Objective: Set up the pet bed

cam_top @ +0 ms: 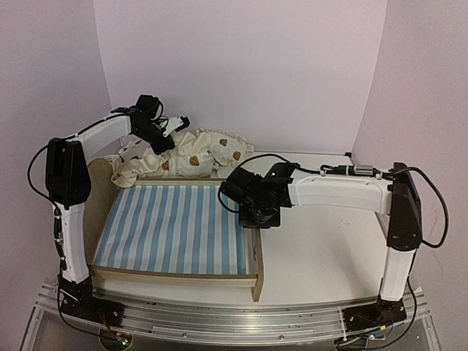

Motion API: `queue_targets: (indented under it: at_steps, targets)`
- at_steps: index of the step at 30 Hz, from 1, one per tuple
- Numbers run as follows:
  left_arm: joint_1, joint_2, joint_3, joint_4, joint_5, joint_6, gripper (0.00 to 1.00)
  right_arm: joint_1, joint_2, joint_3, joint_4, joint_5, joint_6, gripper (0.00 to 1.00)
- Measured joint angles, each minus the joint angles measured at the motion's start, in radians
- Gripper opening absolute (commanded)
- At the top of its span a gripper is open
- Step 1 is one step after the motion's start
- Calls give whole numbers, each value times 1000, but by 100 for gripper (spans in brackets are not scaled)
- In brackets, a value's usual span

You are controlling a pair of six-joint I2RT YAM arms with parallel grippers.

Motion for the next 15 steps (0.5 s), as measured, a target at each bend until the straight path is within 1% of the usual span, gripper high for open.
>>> queue_targets:
  at_steps: [3,6,9,15]
  targets:
    - [-4,-24,87,29,29,-47,0,8,-50,-69,4,19,19,8]
    - [-8,-86,142,78,55,-83,0,2,-112,-148,-7,54,45,6]
    - [-10,-163,191,137,86,-114,0,-28,-195,-230,-32,72,46,4]
    - [-25,-264,352,278,181,-186,0,-119,-345,-343,-80,86,30,1]
